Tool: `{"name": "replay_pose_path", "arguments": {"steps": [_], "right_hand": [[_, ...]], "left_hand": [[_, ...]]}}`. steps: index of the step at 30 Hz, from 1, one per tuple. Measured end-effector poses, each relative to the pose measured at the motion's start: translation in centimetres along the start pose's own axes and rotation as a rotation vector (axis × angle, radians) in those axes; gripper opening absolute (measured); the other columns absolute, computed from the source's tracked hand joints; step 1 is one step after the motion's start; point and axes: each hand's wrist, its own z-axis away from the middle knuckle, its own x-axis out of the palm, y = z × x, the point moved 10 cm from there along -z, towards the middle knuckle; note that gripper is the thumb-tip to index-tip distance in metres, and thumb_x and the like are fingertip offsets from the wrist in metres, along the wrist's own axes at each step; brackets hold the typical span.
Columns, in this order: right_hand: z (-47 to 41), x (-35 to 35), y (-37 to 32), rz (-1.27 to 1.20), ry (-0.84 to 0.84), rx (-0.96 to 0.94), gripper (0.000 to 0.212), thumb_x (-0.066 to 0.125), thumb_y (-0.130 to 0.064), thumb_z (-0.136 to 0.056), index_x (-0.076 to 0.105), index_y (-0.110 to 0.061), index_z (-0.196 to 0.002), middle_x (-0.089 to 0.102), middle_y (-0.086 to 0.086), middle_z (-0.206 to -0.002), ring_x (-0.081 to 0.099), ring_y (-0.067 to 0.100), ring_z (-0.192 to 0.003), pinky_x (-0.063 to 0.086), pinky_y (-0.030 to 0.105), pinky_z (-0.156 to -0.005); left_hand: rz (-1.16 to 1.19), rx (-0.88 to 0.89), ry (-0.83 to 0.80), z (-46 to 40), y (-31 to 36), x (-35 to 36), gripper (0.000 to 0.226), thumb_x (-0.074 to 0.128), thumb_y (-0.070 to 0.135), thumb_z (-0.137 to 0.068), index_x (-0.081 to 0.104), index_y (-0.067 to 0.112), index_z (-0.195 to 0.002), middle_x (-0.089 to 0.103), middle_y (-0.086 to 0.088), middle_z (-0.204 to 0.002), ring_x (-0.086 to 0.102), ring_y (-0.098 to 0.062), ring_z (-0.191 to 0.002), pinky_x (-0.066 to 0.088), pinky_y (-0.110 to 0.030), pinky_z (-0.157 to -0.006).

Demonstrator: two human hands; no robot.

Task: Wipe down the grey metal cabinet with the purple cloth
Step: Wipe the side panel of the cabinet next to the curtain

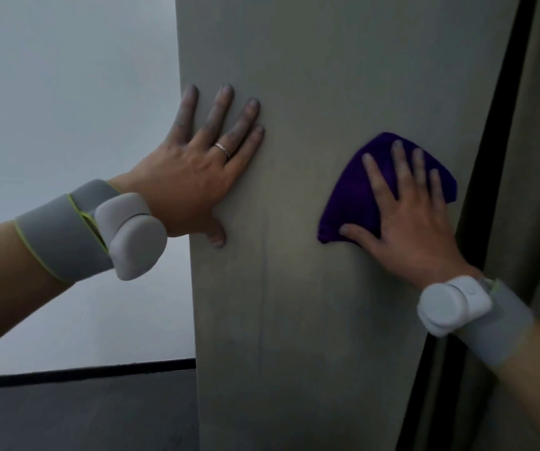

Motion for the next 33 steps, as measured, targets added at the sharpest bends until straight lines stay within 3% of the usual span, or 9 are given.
{"name": "replay_pose_path", "arguments": {"steps": [5, 10, 13, 16, 21, 24, 28, 33], "right_hand": [[-0.1, 0.2, -1.5, -0.044, -0.032, -0.011, 0.098, 0.024, -0.084, -0.077, -0.010, -0.032, -0.153, -0.009, 0.013, -0.162, -0.010, 0.038, -0.147, -0.001, 0.059, -0.117], [-0.5, 0.2, -10.1, -0.013, 0.066, -0.184, 0.095, 0.042, -0.076, -0.080, 0.009, -0.028, -0.155, 0.007, 0.016, -0.162, 0.001, 0.045, -0.146, 0.006, 0.066, -0.114], [-0.7, 0.1, -13.7, -0.022, 0.131, -0.226, 0.094, 0.044, -0.076, -0.079, 0.013, -0.029, -0.154, 0.011, 0.015, -0.162, 0.004, 0.044, -0.146, 0.006, 0.066, -0.114], [-0.8, 0.0, -13.6, 0.011, 0.150, -0.218, 0.094, 0.041, -0.078, -0.079, 0.011, -0.029, -0.154, 0.010, 0.015, -0.162, 0.004, 0.043, -0.147, 0.007, 0.065, -0.114], [0.0, 0.3, -11.8, 0.037, 0.134, -0.221, 0.095, 0.044, -0.077, -0.079, 0.011, -0.029, -0.154, 0.011, 0.015, -0.162, 0.007, 0.041, -0.147, 0.007, 0.062, -0.115], [1.6, 1.3, -8.6, 0.042, 0.073, -0.162, 0.094, 0.040, -0.076, -0.082, 0.003, -0.029, -0.154, 0.006, 0.016, -0.162, 0.003, 0.041, -0.148, 0.006, 0.062, -0.116], [1.6, 1.4, -6.9, 0.048, 0.016, -0.124, 0.094, 0.032, -0.076, -0.083, -0.004, -0.027, -0.154, 0.001, 0.017, -0.162, -0.001, 0.043, -0.147, 0.006, 0.063, -0.116], [-4.6, -2.5, -6.7, -0.065, 0.148, 0.004, 0.095, 0.030, -0.079, -0.082, -0.003, -0.026, -0.153, -0.001, 0.017, -0.162, -0.003, 0.042, -0.147, 0.001, 0.061, -0.116]], "left_hand": [[0.011, 0.008, 0.015, 0.5, 0.5, 0.3, 0.155, 0.074, 0.077, -0.039, 0.001, -0.002, -0.150, 0.003, -0.027, -0.157, 0.002, -0.051, -0.142, 0.006, -0.070, -0.110], [0.015, 0.020, 0.027, 1.4, 1.1, 1.2, 0.152, 0.069, 0.079, -0.041, 0.001, -0.001, -0.151, 0.003, -0.026, -0.158, 0.001, -0.049, -0.143, 0.007, -0.068, -0.111], [0.034, 0.031, 0.057, 2.2, 1.2, 1.3, 0.138, 0.055, 0.077, -0.051, 0.001, -0.004, -0.150, 0.005, -0.027, -0.157, 0.003, -0.050, -0.143, 0.008, -0.065, -0.113], [0.052, 0.040, 0.081, 2.4, 1.2, 1.0, 0.134, 0.050, 0.074, -0.054, 0.000, -0.004, -0.150, 0.006, -0.027, -0.157, 0.003, -0.050, -0.143, 0.008, -0.064, -0.114], [0.057, 0.043, 0.066, 2.5, 2.3, 1.3, 0.146, 0.068, 0.075, -0.047, -0.002, 0.002, -0.151, 0.006, -0.028, -0.157, 0.001, -0.052, -0.142, 0.005, -0.067, -0.112], [0.062, 0.044, 0.061, 2.9, 2.8, 1.7, 0.146, 0.073, 0.072, -0.045, 0.002, 0.003, -0.152, 0.008, -0.026, -0.157, 0.003, -0.052, -0.142, 0.005, -0.067, -0.112], [0.079, 0.077, 0.089, 3.2, 2.3, 1.8, 0.135, 0.064, 0.078, -0.055, 0.006, 0.004, -0.153, 0.009, -0.021, -0.159, 0.004, -0.047, -0.144, 0.006, -0.062, -0.115], [0.094, 0.083, 0.195, 1.4, -1.2, 0.1, 0.122, 0.056, 0.081, -0.065, 0.016, 0.006, -0.152, 0.011, -0.021, -0.159, 0.006, -0.045, -0.145, 0.011, -0.058, -0.116]]}}
